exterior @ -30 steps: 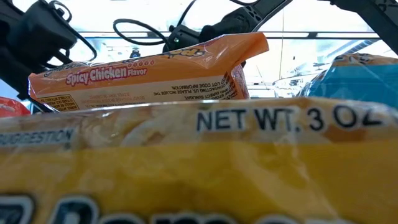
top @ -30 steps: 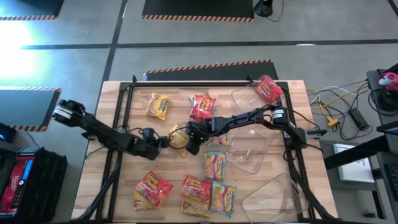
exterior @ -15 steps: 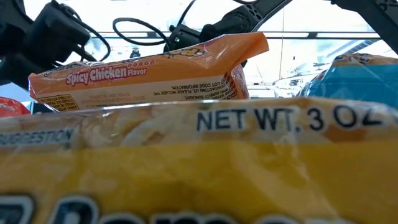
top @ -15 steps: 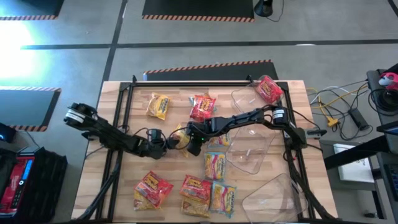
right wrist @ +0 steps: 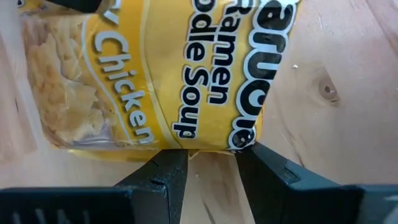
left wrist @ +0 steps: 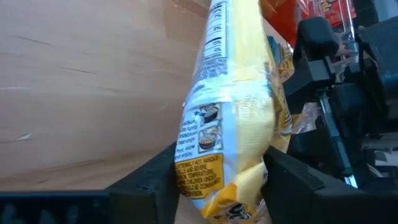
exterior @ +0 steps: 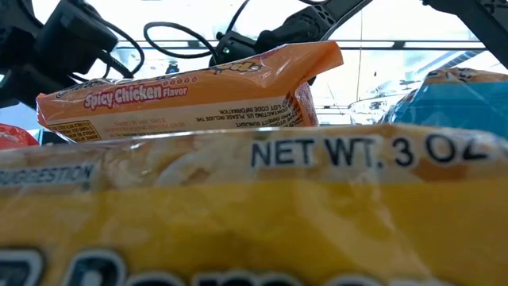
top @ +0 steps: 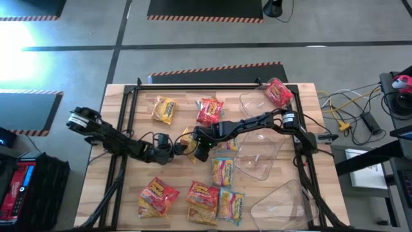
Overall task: Sort Maruchan noodles
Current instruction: Put the yellow noodle pack into the middle transparent bin
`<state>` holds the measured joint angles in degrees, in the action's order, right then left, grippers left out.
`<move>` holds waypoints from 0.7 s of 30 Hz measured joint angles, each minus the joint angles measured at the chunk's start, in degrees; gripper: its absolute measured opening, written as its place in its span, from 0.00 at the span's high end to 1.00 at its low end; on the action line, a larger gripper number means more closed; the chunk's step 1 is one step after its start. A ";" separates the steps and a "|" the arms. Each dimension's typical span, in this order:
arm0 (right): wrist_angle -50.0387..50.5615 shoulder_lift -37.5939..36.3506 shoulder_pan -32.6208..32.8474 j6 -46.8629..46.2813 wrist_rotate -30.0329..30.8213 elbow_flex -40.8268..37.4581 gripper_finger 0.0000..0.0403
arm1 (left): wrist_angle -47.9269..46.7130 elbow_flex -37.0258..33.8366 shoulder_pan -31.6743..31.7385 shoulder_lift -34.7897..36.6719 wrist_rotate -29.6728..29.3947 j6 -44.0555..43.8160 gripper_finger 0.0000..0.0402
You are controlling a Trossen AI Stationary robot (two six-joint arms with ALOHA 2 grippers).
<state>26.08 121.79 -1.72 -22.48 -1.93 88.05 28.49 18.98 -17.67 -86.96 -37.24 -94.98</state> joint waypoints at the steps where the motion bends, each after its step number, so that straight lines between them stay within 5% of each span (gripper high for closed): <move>1: 0.02 -0.53 -0.02 0.04 -0.02 -0.08 0.68 | 0.02 0.00 0.00 0.02 0.24 0.02 0.61; 8: 2.46 -3.95 0.03 0.57 -0.89 0.07 0.68 | 1.31 0.15 -0.02 0.11 0.71 1.10 0.72; 21: 10.92 -14.23 0.11 -3.01 -1.34 0.33 0.68 | 2.98 -0.04 -0.07 0.75 2.02 9.47 0.72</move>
<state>37.00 107.56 -1.61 -25.49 -3.28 88.38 31.47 18.94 -17.74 -86.21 -35.22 -85.51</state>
